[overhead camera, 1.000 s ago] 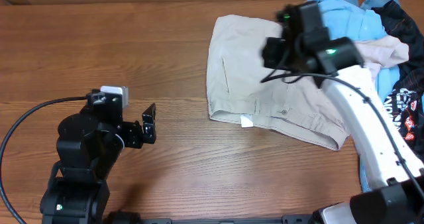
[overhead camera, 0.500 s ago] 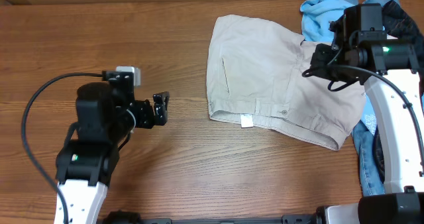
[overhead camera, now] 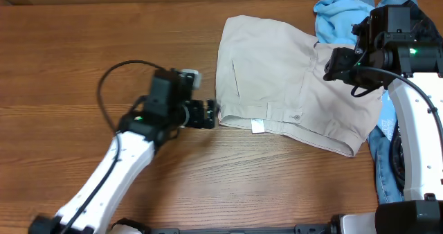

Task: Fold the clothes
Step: 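Reach the left gripper to the shorts' near edge and grasp it, then drag the shorts left and toward the front with the left gripper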

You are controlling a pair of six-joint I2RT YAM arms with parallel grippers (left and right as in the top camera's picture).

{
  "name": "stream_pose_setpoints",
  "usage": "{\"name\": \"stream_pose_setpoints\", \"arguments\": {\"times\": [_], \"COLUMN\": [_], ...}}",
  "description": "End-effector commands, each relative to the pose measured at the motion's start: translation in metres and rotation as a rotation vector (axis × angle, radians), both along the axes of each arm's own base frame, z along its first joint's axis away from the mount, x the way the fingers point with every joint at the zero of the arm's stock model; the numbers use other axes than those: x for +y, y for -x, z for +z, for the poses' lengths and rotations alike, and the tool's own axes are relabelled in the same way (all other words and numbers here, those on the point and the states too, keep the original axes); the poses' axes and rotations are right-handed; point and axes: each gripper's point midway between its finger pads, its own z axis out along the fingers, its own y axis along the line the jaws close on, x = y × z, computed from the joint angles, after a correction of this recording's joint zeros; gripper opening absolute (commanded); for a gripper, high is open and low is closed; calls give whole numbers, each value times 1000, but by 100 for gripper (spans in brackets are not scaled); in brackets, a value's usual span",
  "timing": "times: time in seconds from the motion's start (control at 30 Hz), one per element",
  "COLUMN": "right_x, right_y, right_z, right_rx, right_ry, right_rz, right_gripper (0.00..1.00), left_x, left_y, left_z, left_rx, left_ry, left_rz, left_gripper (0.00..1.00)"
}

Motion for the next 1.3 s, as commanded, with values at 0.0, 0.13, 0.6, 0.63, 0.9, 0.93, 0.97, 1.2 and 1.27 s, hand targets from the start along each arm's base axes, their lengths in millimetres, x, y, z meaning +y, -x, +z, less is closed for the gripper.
{"name": "stream_pose_setpoints", "arguments": {"times": [0.0, 0.13, 0.6, 0.63, 0.9, 0.93, 0.97, 1.2, 1.27], "right_x": [-1, -1, -1, -1, -1, -1, -1, -1, -1], "right_y": [0, 1, 2, 2, 2, 2, 2, 0, 0], "right_z": [15, 15, 14, 14, 14, 14, 14, 15, 15], "right_rx": [-42, -42, -35, -35, -35, -35, -35, -42, -46], "right_ry": [2, 2, 2, 2, 2, 2, 2, 3, 3], "right_rz": [5, 4, 4, 5, 4, 5, 5, 5, 5], "right_gripper": [64, 65, 65, 65, 65, 65, 65, 65, 65], "left_x": [-11, -36, -52, -53, -52, -46, -38, 86, 124], "left_y": [-15, -19, -20, -18, -20, -21, -21, -37, -50], "left_z": [-12, -31, -102, -104, -95, -89, -84, -7, 26], "left_rx": [-43, -17, 213, 223, 205, 197, 191, 73, -12], "left_ry": [-78, -41, 62, 68, 64, 47, 24, -181, -187], "left_rz": [9, -19, 117, 110, 75, 84, 100, 334, 399], "left_gripper": [100, 100, 79, 73, 4, 4, 4, 4, 4]}}
